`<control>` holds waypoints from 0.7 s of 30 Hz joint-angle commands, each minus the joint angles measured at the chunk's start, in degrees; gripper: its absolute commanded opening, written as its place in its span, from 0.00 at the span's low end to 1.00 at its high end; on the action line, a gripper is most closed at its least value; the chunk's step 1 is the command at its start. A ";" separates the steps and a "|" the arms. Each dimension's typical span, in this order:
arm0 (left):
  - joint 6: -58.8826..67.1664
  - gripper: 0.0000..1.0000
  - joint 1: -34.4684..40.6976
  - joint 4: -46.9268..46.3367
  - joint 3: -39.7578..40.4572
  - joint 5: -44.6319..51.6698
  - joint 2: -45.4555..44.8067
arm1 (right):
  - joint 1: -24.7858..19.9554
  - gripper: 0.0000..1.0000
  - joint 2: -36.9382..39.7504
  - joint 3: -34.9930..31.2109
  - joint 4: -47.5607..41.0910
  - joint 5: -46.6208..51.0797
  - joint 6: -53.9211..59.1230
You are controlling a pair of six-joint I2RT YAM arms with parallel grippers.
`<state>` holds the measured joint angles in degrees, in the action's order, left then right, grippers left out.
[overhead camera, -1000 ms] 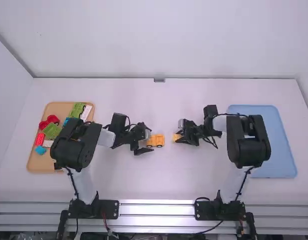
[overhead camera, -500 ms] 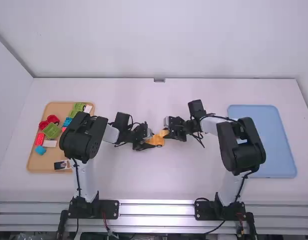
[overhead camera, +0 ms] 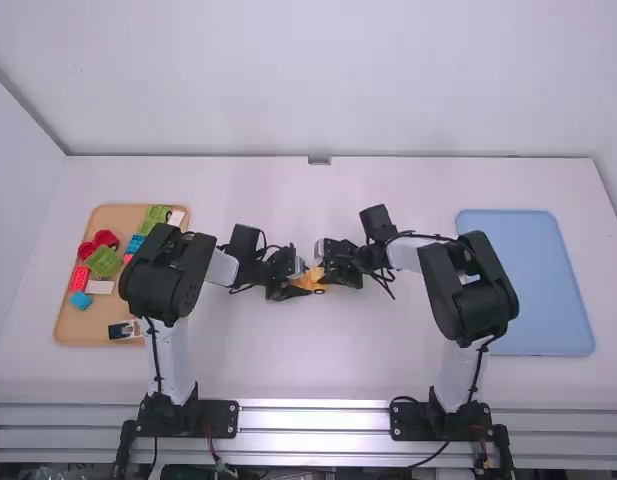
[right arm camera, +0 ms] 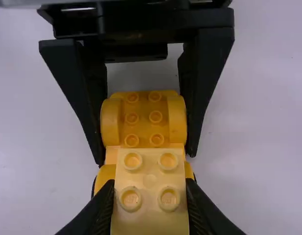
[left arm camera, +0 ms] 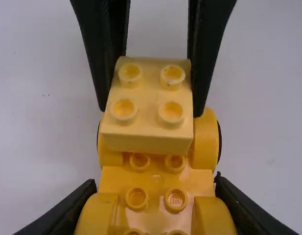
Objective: Assemble lego blocks to make yellow taxi
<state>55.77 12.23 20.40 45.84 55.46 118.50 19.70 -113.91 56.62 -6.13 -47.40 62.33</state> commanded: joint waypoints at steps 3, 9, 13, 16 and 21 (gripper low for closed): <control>0.61 0.48 0.15 -0.52 -0.48 -0.85 1.53 | -0.04 0.30 -1.46 0.83 -0.26 0.90 0.11; 0.61 0.49 0.13 -0.63 -0.46 -0.90 1.53 | -0.11 0.30 -1.92 0.85 -0.09 0.83 0.04; 0.63 0.49 0.15 -0.63 -0.46 -0.87 1.53 | 0.00 0.31 -1.95 0.85 -0.17 0.79 0.04; 0.61 0.49 0.15 -0.42 -0.48 -0.90 1.53 | 0.85 0.31 -1.95 0.83 -0.55 1.46 0.70; 0.59 0.49 -0.13 -0.46 -0.48 -0.87 1.53 | 2.23 0.31 -1.92 0.81 -0.46 4.22 0.44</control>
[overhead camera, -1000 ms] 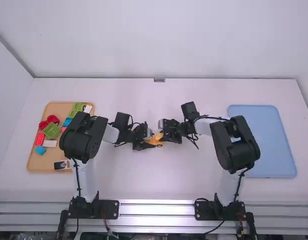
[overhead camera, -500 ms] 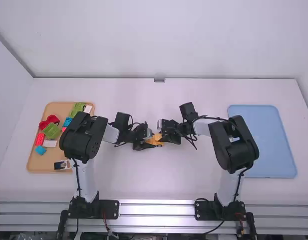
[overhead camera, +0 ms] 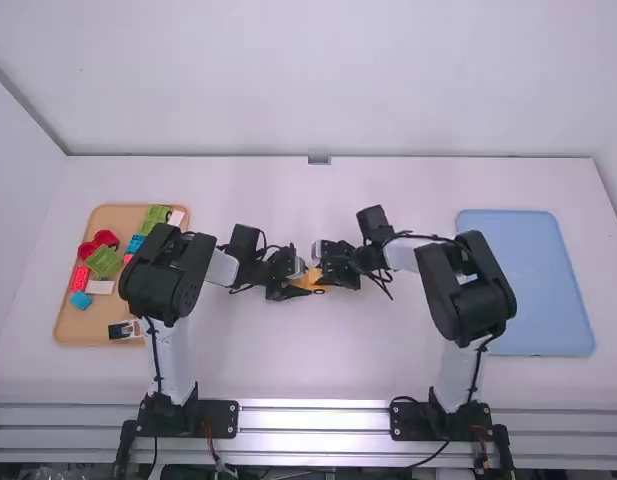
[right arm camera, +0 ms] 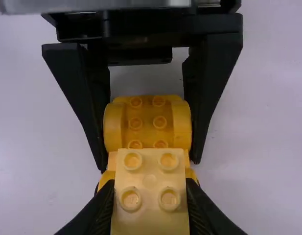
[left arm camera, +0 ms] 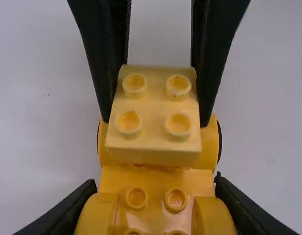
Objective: Assemble lego blocks to make yellow taxi
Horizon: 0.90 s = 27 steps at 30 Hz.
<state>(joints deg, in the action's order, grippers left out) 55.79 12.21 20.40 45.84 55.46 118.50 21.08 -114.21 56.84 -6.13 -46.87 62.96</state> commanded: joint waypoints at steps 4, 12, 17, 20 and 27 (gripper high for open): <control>0.24 0.49 0.22 -0.42 -0.48 -0.92 1.53 | 1.01 0.31 -1.62 0.59 -0.48 3.43 -0.20; 0.00 0.49 -0.22 -0.39 -0.48 -0.92 1.53 | 0.55 0.29 -1.62 0.59 -0.37 5.86 -1.99; 0.00 0.49 -0.20 -0.37 -0.48 -0.92 1.53 | 0.42 0.29 -1.62 0.59 -0.57 6.67 -2.69; 0.00 0.49 -0.20 -0.39 -0.46 -0.94 1.53 | -0.04 0.31 -1.62 0.59 -0.50 6.40 -2.71; 0.00 0.49 -0.20 -0.24 -0.39 -1.05 1.53 | -0.15 0.41 -1.62 0.59 -0.50 6.23 -2.71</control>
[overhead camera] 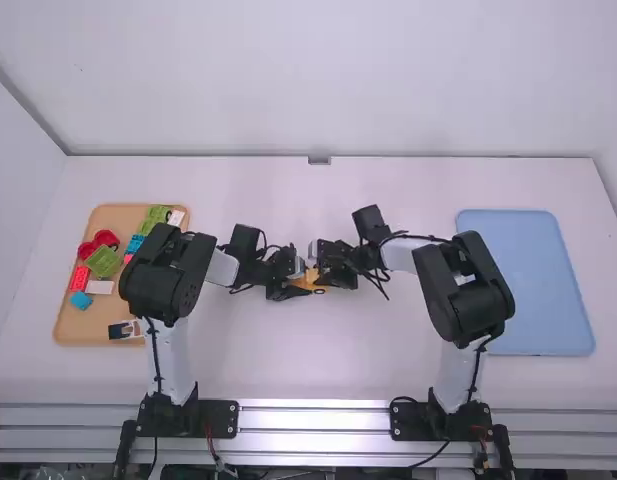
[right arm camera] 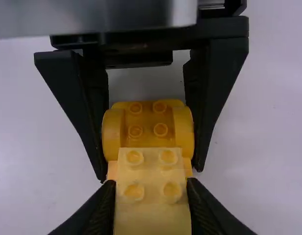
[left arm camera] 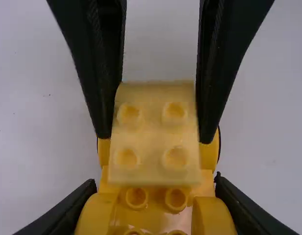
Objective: Assemble lego blocks to make yellow taxi
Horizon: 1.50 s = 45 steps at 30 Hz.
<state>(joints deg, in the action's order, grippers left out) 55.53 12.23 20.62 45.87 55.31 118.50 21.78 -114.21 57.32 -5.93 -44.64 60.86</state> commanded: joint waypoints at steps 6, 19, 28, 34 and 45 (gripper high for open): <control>0.24 0.49 -0.22 -0.44 -0.39 -0.92 1.53 | -0.85 0.48 -1.62 0.11 -0.70 4.02 -0.61; 0.28 0.49 -0.22 -0.42 -0.39 -0.94 1.53 | -2.64 0.26 -1.62 0.11 -0.83 4.22 -0.52; 0.24 0.48 -0.22 -0.42 -0.39 -0.92 1.53 | -3.85 0.45 -1.62 0.09 -2.19 4.39 2.34; 0.26 0.48 -0.22 -0.44 -0.39 -0.94 1.53 | -3.87 0.57 -1.62 0.09 -2.19 3.76 2.38; 0.26 0.48 -0.22 -0.42 -0.39 -1.01 1.53 | -7.37 0.57 0.55 0.24 -4.26 -7.96 7.13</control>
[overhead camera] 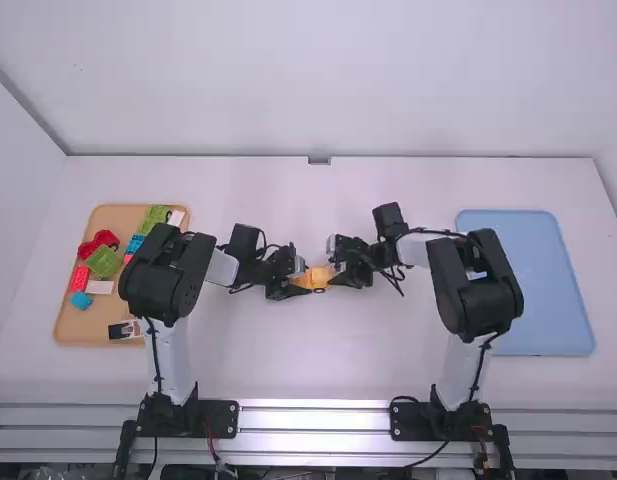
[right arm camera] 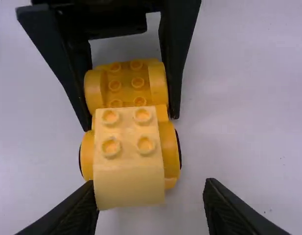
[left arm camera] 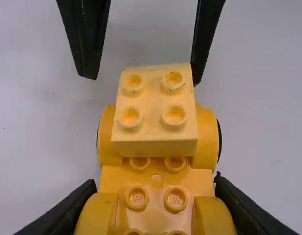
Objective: Assemble lego blocks to make yellow taxi
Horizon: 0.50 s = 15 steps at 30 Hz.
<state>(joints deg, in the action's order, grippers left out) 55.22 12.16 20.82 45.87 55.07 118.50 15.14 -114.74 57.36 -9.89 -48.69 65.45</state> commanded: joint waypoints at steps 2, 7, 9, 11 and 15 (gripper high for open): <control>0.50 0.48 -0.15 -0.66 -0.39 -1.42 1.53 | -1.46 0.58 2.23 0.20 -2.84 -7.06 6.36; -0.31 0.48 -0.15 -0.52 -0.39 -1.99 1.53 | -1.44 0.58 2.95 0.20 -4.00 -8.66 8.72; -0.35 0.48 -0.15 -0.48 -0.39 -2.03 1.53 | -0.94 0.58 2.95 0.20 -3.61 -8.81 8.24; -0.33 0.48 -0.15 -0.48 -0.39 -2.01 1.53 | 0.07 0.51 2.95 0.20 -2.23 -8.55 7.54; -0.33 0.48 -0.15 -0.50 -0.39 -2.03 1.53 | 2.12 0.17 2.93 0.04 0.81 -4.85 4.00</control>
<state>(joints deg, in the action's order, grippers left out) 55.11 12.16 20.93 45.87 54.92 118.52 16.12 -113.75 57.36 -9.74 -55.09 71.88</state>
